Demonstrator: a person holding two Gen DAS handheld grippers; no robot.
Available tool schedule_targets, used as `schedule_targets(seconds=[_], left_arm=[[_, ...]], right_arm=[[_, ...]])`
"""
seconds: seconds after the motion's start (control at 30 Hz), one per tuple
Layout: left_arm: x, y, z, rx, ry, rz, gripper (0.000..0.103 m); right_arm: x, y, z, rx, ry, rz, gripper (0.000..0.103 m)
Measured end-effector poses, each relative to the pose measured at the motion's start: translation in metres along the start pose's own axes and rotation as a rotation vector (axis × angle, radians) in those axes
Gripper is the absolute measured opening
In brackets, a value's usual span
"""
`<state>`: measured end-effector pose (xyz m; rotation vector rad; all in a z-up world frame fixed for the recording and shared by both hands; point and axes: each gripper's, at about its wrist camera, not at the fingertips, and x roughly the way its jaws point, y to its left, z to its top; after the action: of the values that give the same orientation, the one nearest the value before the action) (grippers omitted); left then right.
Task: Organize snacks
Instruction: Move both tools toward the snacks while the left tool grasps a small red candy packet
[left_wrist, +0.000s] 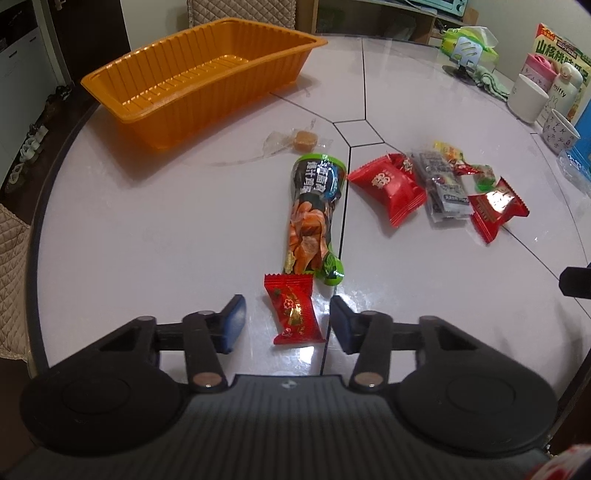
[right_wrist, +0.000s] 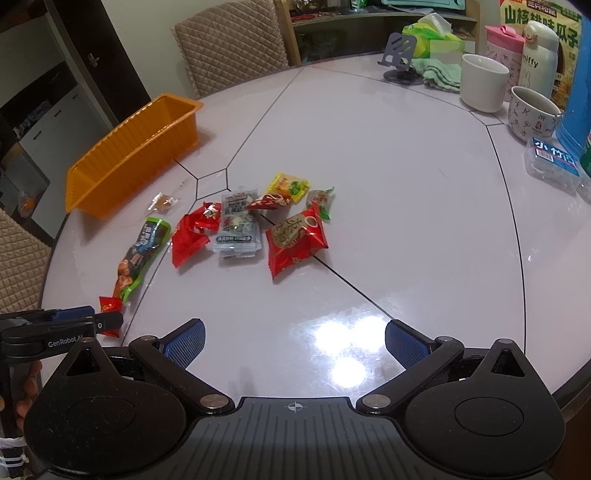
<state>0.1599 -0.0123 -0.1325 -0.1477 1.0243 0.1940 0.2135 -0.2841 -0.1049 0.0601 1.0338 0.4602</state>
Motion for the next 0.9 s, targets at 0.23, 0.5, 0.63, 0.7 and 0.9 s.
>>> schedule_targets(seconds=[0.23,0.5,0.63,0.7,0.9], left_arm=[[0.006,-0.002,0.001,0.002,0.006,-0.003,0.026],[0.005,-0.002,0.002,0.001,0.011,-0.014,0.021],[-0.001,0.000,0.002,-0.011,0.002,-0.015,0.021],[-0.005,0.003,0.003,-0.023,-0.004,-0.014,0.021],[-0.019,0.015,0.005,-0.063,-0.023,0.012,0.020]], right_arm=[[0.003,-0.006,0.000,0.002,0.005,-0.002,0.103],[0.007,-0.008,0.001,-0.008,0.000,0.003,0.103],[0.011,-0.007,0.005,-0.027,-0.014,0.018,0.103],[0.012,-0.007,0.007,-0.038,-0.028,0.026,0.103],[0.024,-0.012,0.022,-0.043,-0.075,0.060,0.095]])
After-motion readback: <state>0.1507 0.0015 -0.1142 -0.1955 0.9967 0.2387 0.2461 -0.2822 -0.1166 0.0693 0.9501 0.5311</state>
